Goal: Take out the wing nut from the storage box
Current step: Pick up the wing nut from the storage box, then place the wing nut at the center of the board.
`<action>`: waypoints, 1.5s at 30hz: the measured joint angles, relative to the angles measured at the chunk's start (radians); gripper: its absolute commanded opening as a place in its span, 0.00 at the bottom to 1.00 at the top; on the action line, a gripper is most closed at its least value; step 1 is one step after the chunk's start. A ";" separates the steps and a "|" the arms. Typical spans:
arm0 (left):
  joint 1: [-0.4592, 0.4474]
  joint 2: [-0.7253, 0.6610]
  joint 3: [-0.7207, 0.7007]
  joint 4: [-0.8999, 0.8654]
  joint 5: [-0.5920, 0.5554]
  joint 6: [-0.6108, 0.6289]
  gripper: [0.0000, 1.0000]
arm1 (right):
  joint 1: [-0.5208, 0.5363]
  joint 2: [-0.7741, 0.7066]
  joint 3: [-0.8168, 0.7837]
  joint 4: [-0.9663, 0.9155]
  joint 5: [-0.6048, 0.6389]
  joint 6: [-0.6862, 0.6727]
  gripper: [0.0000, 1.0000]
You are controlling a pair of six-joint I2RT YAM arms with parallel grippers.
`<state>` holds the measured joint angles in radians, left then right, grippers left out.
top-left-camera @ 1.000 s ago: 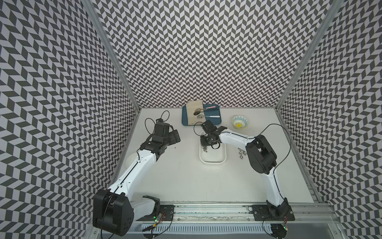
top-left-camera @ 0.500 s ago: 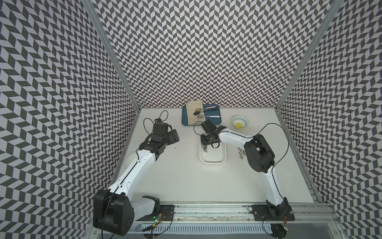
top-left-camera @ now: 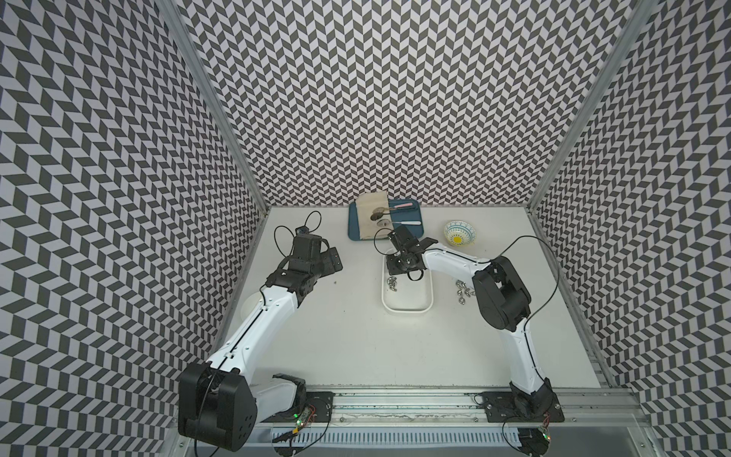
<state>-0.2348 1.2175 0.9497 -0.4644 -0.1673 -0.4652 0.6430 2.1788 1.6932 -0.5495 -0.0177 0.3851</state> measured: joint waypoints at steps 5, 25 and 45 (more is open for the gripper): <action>0.000 0.000 0.000 0.000 0.001 0.000 0.95 | -0.042 -0.140 -0.053 0.005 -0.035 0.014 0.05; 0.000 0.050 0.042 0.014 0.024 0.005 0.95 | -0.325 -0.627 -0.703 -0.031 -0.001 0.029 0.05; 0.000 0.059 0.066 0.016 0.032 0.023 0.95 | -0.390 -0.657 -0.854 0.002 0.042 0.045 0.05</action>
<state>-0.2348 1.2766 1.0161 -0.4488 -0.1356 -0.4427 0.2527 1.5223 0.8394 -0.5476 0.0238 0.4301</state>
